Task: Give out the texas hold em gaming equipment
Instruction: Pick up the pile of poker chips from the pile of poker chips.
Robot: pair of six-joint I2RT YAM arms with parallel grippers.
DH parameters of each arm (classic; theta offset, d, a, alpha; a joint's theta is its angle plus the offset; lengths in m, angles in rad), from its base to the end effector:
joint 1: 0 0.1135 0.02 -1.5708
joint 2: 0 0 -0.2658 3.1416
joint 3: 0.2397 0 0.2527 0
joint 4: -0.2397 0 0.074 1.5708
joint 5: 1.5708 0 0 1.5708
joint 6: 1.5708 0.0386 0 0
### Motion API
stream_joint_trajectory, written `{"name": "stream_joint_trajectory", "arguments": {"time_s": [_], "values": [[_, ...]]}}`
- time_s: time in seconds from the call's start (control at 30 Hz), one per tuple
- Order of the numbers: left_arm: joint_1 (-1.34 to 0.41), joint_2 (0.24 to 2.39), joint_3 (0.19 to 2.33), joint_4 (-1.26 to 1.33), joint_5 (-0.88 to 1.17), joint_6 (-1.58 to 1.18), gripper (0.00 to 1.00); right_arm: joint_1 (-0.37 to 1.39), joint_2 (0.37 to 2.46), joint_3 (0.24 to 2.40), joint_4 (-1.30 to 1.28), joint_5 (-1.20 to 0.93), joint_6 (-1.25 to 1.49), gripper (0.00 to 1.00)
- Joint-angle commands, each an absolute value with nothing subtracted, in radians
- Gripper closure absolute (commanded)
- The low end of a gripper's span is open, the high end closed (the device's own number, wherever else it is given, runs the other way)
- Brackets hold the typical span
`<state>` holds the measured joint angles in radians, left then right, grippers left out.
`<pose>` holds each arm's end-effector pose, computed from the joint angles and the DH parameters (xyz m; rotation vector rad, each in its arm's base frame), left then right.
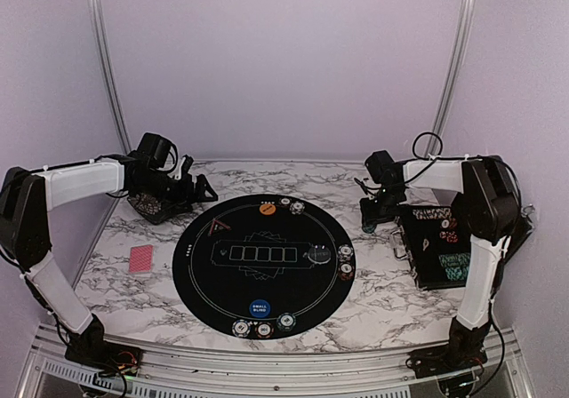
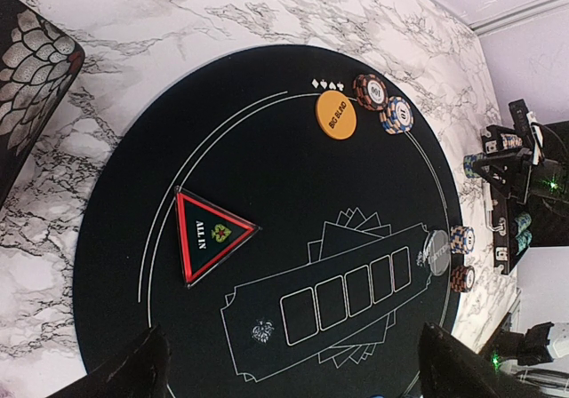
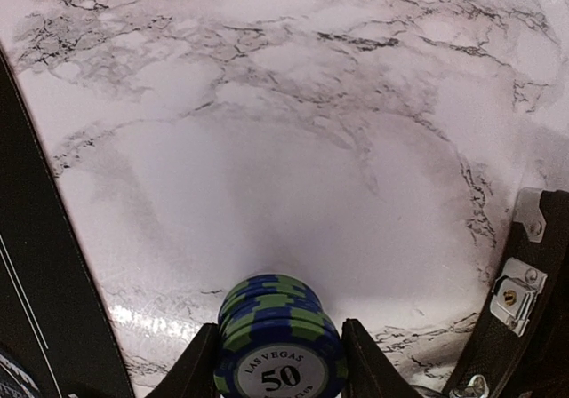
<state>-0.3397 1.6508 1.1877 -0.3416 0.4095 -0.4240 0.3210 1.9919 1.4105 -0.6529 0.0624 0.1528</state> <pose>0.3376 -0.1356 0.2436 0.1015 2.4547 -0.8394 0.3840 0.1251 0.1652 -0.2204 2.7913 0.0267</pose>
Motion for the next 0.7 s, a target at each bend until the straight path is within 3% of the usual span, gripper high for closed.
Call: {"name": "stream_joint_trajectory", "arguments": {"time_s": [0.0, 0.67], "values": [[-0.342, 1.64, 1.19, -0.337, 0.407, -0.424, 0.01, 0.313, 1.967, 1.454, -0.678, 0.084, 0.155, 0.66], [-0.342, 1.639, 1.189, -0.338, 0.408, -0.425, 0.01, 0.329, 1.956, 1.496, -0.703, 0.093, 0.152, 0.67]]}}
